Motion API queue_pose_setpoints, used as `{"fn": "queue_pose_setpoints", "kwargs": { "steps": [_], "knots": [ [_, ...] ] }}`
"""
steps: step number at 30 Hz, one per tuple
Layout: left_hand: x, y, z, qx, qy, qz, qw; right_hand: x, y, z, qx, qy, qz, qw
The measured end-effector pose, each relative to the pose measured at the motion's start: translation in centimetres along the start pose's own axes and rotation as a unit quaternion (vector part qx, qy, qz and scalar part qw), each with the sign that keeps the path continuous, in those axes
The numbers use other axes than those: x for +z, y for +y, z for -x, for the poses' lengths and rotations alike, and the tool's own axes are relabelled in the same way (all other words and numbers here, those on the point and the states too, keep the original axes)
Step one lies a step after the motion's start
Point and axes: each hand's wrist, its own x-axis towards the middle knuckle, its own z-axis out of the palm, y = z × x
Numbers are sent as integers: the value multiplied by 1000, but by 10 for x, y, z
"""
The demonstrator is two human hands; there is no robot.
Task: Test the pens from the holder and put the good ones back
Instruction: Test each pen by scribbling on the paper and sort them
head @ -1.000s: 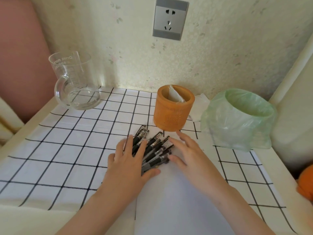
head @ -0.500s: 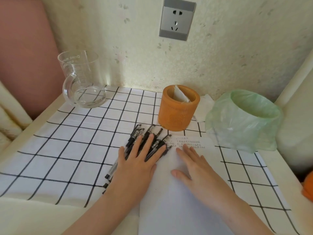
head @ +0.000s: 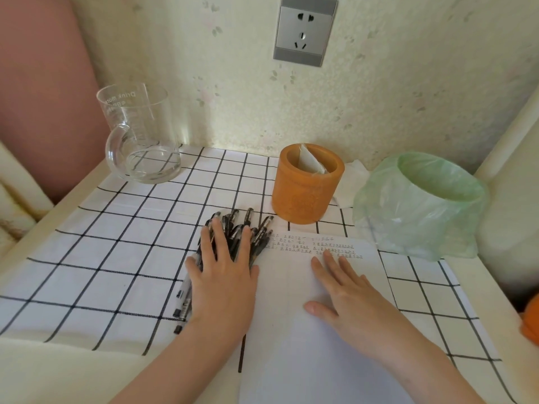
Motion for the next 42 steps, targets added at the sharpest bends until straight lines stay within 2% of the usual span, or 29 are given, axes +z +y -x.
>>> {"fn": "queue_pose_setpoints", "kwargs": {
  "steps": [2, 5, 7, 13, 17, 21, 29, 32, 36, 38, 40, 42],
  "knots": [
    [-2, -1, -5, 41, 20, 23, 999, -2, 4, 0, -1, -6, -4, 1000],
    [6, -2, -12, 190, 48, -7, 981, -2, 7, 0, -5, -14, -14, 1000],
    [11, -4, -14, 237, 56, -13, 970, -1, 7, -1, -6, -14, -14, 1000],
    [16, -4, -10, 128, -8, -18, 992, 0, 8, -1, -7, -16, -16, 1000],
    [15, -1, -7, 101, -61, 1, 993, 1, 10, -1, -11, -16, -19, 1000],
    [8, 0, -12, 40, -53, -3, 998, 1, 14, -1, -6, -18, -17, 1000],
    [0, -1, -15, 32, -79, 5, 996, -1, 14, 1, -3, -22, -19, 1000],
    [-7, -2, -14, 53, -82, 15, 995, -2, 14, 2, -4, -27, -27, 999],
    [-15, -4, -16, 67, -50, 60, 995, -4, 13, 2, -5, -30, -34, 999],
    [-21, -7, -18, 75, 12, 118, 990, -6, 13, 2, -8, -30, -43, 999],
    [-25, -13, -21, 71, 109, 161, 978, -7, 14, 2, -13, -27, -58, 998],
    [-31, -20, -21, 51, 103, 162, 980, -9, 15, 3, -18, -27, -68, 997]
  ]
}}
